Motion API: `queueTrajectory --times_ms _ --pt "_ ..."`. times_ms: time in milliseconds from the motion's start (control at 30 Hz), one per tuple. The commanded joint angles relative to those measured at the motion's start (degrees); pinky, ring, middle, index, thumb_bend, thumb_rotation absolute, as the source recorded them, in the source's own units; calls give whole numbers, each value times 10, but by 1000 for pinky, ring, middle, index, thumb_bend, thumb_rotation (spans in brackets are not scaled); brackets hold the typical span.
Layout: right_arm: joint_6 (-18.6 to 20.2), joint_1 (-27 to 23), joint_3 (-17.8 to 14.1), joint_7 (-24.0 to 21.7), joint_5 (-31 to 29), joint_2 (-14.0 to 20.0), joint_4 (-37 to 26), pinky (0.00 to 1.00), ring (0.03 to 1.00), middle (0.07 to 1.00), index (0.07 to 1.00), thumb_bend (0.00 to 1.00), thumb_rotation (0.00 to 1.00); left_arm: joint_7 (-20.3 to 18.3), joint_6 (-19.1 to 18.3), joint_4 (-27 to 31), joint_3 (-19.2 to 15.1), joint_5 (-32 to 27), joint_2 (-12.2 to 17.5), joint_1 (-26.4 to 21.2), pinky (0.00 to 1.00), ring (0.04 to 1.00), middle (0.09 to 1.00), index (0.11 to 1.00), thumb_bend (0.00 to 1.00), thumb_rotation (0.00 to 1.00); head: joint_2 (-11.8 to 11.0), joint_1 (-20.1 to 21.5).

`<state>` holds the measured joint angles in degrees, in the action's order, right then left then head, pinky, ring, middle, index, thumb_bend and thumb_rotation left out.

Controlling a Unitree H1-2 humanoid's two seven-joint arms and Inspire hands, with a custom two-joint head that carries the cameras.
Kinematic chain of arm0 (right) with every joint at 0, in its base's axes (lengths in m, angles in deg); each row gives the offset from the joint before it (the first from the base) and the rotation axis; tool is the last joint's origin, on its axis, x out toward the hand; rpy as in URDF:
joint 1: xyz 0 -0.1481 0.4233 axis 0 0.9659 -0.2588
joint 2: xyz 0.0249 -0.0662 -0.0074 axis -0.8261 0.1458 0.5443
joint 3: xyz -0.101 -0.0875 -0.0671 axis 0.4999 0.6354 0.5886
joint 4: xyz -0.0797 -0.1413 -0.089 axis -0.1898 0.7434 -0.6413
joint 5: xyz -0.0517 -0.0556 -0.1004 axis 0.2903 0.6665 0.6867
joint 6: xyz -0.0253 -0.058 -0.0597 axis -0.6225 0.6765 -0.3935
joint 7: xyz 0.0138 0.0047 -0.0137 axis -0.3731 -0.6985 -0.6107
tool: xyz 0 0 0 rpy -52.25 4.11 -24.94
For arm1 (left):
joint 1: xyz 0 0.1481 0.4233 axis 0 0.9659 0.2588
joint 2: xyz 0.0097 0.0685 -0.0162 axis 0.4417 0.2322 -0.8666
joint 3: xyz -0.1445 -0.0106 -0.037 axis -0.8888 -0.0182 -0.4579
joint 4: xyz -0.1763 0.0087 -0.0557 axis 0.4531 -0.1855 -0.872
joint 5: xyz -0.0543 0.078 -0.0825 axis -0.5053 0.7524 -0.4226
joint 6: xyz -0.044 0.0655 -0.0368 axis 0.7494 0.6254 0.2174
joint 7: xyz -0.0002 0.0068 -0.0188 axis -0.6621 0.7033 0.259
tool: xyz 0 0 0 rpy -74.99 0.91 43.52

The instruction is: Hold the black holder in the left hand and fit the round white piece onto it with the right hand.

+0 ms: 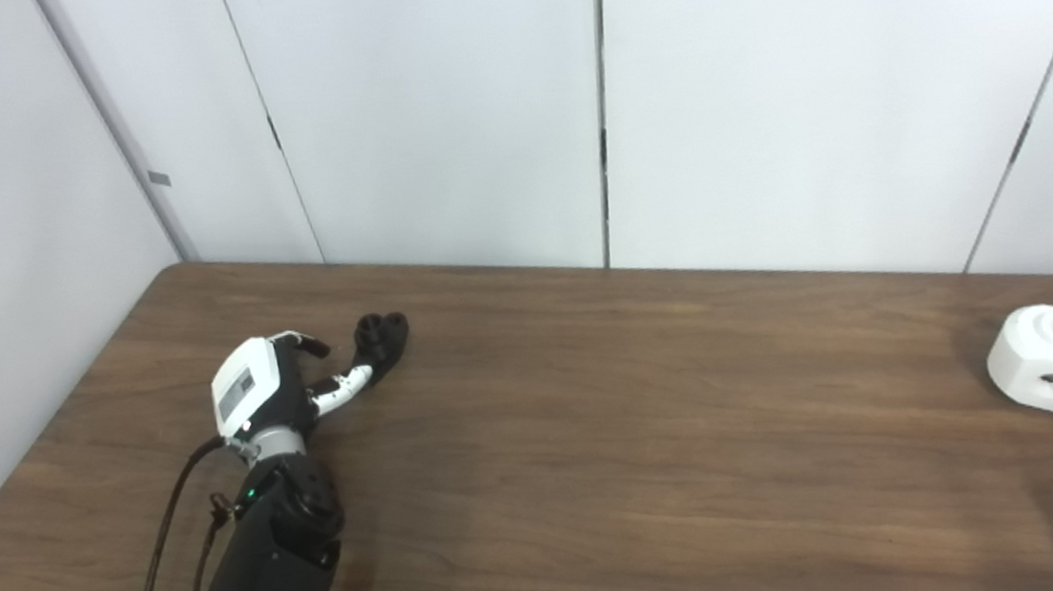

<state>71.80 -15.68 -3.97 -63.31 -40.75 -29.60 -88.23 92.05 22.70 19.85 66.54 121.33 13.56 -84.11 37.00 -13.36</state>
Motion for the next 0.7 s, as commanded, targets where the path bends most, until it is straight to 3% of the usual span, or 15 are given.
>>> queueTrajectory --times_ms 0,667 --pt "4 16 3 -2 0 -4 27 1000 1000 1000 1000 666 1000 11 -1 8 1 9 3 -10 943 916 854 632 828 293 0 -1" --pt "0 5 -1 -6 -1 2 46 1000 1000 1000 1000 657 1000 17 -2 42 -24 1 2 -11 906 892 838 645 784 307 -3 -6"
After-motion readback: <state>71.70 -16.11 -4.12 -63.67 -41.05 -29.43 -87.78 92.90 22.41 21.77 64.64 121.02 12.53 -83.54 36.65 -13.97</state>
